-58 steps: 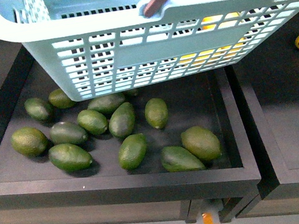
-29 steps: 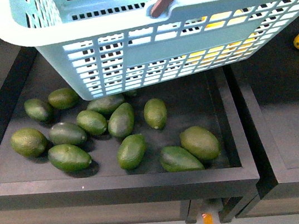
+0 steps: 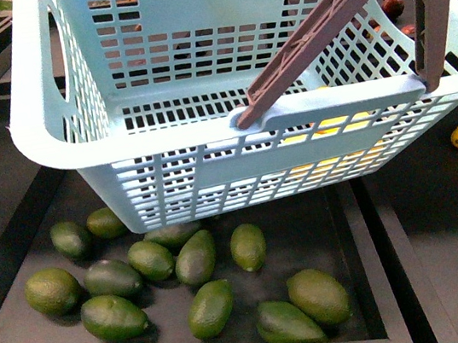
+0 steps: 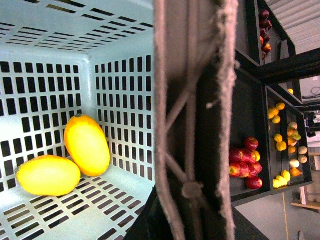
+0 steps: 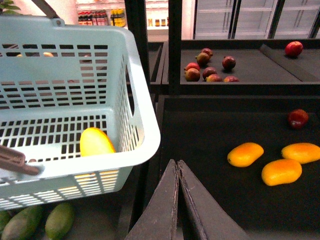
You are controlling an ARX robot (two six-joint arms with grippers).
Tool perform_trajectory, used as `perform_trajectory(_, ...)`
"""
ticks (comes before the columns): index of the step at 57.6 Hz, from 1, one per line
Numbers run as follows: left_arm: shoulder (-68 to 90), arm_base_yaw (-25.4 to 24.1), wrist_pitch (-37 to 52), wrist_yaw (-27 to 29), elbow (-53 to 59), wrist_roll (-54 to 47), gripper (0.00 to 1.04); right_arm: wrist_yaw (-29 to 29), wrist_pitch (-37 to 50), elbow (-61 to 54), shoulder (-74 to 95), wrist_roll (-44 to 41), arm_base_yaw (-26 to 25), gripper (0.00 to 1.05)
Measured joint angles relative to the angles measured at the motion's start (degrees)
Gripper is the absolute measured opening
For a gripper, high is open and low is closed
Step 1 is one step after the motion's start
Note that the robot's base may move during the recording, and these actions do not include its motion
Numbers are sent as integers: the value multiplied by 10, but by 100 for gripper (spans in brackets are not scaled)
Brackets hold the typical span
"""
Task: Pick lemon and mango into basket
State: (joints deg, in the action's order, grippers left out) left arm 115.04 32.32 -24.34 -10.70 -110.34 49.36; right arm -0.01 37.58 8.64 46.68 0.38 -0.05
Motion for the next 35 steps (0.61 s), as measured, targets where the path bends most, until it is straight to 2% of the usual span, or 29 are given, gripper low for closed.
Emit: perform_trajectory(35,0,0,0,0,0,0,5,1,-114,-76,-202,-1,0,2)
